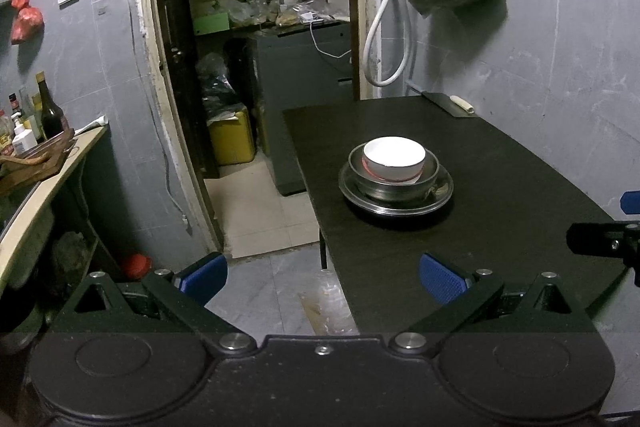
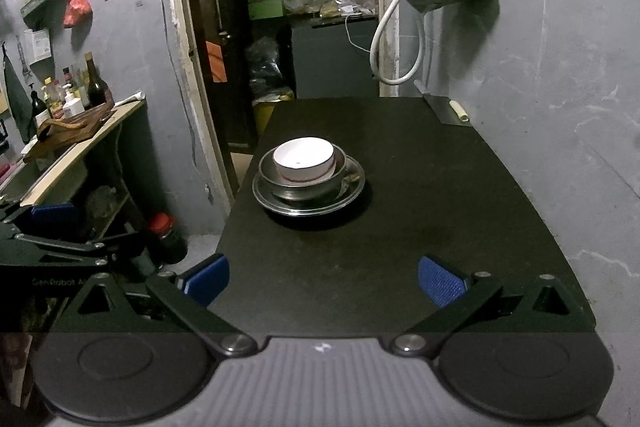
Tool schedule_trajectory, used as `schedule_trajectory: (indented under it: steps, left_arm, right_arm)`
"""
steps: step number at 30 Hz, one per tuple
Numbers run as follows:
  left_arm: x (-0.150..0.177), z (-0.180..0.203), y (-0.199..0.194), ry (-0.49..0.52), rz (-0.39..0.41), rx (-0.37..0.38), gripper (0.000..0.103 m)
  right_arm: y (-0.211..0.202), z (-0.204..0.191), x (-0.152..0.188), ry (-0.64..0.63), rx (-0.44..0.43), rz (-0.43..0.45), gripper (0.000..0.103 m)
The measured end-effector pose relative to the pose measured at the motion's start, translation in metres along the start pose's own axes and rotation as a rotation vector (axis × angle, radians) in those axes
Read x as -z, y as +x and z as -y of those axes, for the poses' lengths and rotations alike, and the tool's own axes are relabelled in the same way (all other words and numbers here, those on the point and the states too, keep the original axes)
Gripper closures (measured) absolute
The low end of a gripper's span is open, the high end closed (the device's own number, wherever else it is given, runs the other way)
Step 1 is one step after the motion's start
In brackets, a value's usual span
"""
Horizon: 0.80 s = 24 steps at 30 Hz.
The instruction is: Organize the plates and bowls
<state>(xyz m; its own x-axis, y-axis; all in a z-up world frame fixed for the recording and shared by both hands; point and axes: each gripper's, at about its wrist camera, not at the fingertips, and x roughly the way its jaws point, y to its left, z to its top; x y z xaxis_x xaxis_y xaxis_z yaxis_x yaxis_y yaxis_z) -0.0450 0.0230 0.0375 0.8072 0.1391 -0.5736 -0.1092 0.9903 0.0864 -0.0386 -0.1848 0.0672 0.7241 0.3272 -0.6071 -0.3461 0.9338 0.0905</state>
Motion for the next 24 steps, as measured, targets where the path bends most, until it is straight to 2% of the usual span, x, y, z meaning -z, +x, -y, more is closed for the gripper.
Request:
schedule_trajectory:
  steps: [24]
  left_arm:
    - [-0.0011, 0.0035, 0.0043, 0.011, -0.009, 0.012, 0.001]
  right_arm:
    - [0.0000, 0.0072, 0.0022, 0.008, 0.009, -0.012, 0.000]
